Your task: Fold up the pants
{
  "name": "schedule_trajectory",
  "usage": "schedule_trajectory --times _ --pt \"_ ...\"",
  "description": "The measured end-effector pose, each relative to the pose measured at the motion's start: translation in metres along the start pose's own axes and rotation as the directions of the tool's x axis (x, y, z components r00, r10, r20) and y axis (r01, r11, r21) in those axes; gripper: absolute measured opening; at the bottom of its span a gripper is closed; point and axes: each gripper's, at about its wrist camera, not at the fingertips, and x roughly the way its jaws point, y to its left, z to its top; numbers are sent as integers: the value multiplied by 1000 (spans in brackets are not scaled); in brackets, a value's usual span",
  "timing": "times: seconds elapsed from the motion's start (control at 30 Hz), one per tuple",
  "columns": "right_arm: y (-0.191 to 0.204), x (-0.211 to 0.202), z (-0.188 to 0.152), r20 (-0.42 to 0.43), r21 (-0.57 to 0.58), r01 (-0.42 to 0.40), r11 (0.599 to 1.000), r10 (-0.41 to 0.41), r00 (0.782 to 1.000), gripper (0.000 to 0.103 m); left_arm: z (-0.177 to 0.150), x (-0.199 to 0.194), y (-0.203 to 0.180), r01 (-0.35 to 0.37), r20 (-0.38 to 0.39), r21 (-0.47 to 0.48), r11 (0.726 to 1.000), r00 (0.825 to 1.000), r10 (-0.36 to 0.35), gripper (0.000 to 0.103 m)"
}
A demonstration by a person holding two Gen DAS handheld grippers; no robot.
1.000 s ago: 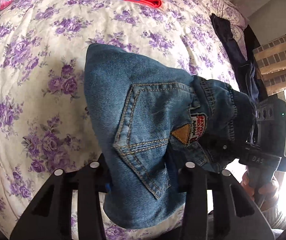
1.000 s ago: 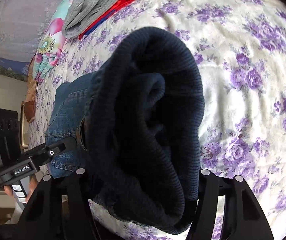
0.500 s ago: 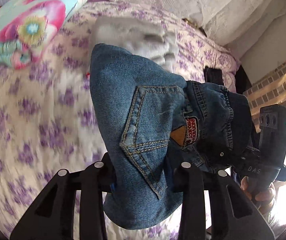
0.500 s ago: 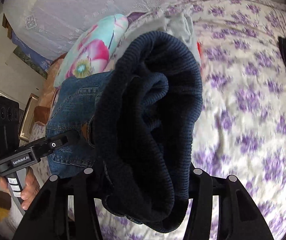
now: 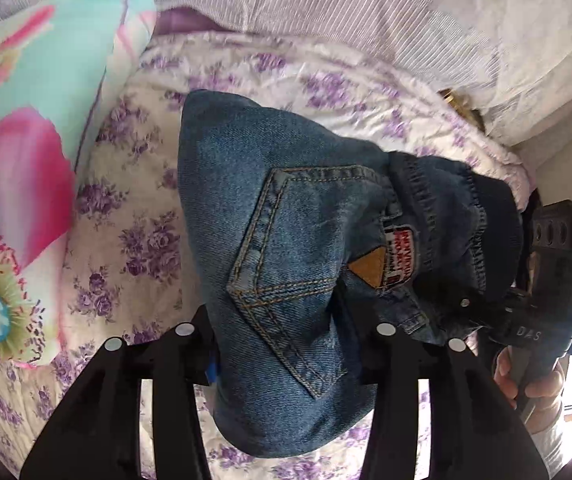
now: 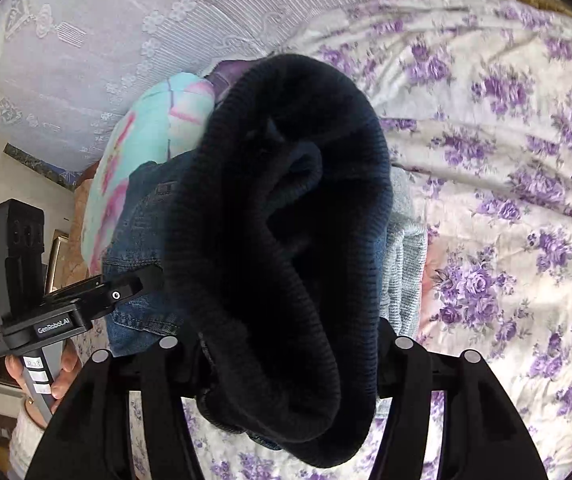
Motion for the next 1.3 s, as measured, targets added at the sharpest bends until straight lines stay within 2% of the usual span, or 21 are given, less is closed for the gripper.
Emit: schedule_trajectory --times 0.03,0.07,0.1,0.17,0.23,0.27,0.33,0.4,0.47,0.53,0.57,0.63,0.7,0.73,0.8,0.9,0.97,1.0,1.07,1.2,1.3 --pt "-6 4 -3 18 -3 -29 1000 29 999 66 -1 13 9 -5 -7 -18 1000 1000 5 61" --pt "-8 4 -4 39 -13 -59 998 60 997 69 -3 19 18 -11 10 -48 999 1000 12 80" --pt "-8 2 -4 47 -20 -69 997 70 996 70 -4 22 26 -16 27 -74 997 999 18 92" --pt "-5 -2 1 9 -9 -68 998 68 998 70 -5 21 30 2 24 -89 996 1000 0 92" --pt "2 -15 5 -2 -20 -44 999 44 999 70 -9 7 20 -68 55 -53 996 996 71 89" --pt "9 -25 7 21 -36 -21 999 21 1000 70 -12 -6 10 -115 83 -22 993 990 116 84" --pt "19 -53 5 75 -51 25 998 -21 997 72 -22 -33 -5 -196 145 20 980 971 191 84" --pt "27 -87 -4 164 -39 61 997 -54 985 76 -36 -65 -15 -211 207 17 977 957 203 87" --pt "43 -123 -27 258 -50 126 991 -109 960 82 -59 -94 -25 -205 236 -14 979 950 203 94" --pt "61 -149 -58 324 -74 234 970 -198 925 89 -91 -120 -40 -218 270 -22 976 938 215 95" --pt "66 -156 -65 342 -84 290 953 -246 907 92 -107 -131 -50 -225 295 -12 974 930 219 96" --pt "79 -167 -105 356 -106 370 923 -313 881 96 -143 -151 -67 -254 336 -1 967 911 240 97" --pt "84 -171 -140 354 -106 382 918 -324 877 98 -183 -168 -80 -257 366 -18 966 898 245 98" --pt "84 -170 -162 340 -97 374 922 -323 883 98 -202 -176 -84 -243 375 -35 969 896 238 98" --pt "86 -164 -195 311 -63 396 916 -359 880 98 -237 -188 -91 -220 376 -55 974 899 225 98" --pt "100 -155 -241 287 -59 482 874 -448 847 98 -279 -201 -101 -248 379 -69 966 890 256 98" --pt "107 -159 -265 289 -57 494 868 -459 840 98 -298 -207 -105 -263 369 -66 962 890 269 98" --pt "109 -163 -273 291 -53 485 873 -451 844 98 -306 -210 -107 -265 366 -63 962 891 270 97" --pt "116 -172 -285 299 -45 477 878 -444 845 98 -318 -217 -111 -285 374 -58 957 883 286 97" --pt "131 -190 -297 330 -43 512 858 -471 818 98 -334 -231 -120 -315 397 -44 948 865 306 97" --pt "138 -200 -302 346 -37 524 851 -481 805 98 -338 -239 -123 -311 412 -43 949 860 300 97"
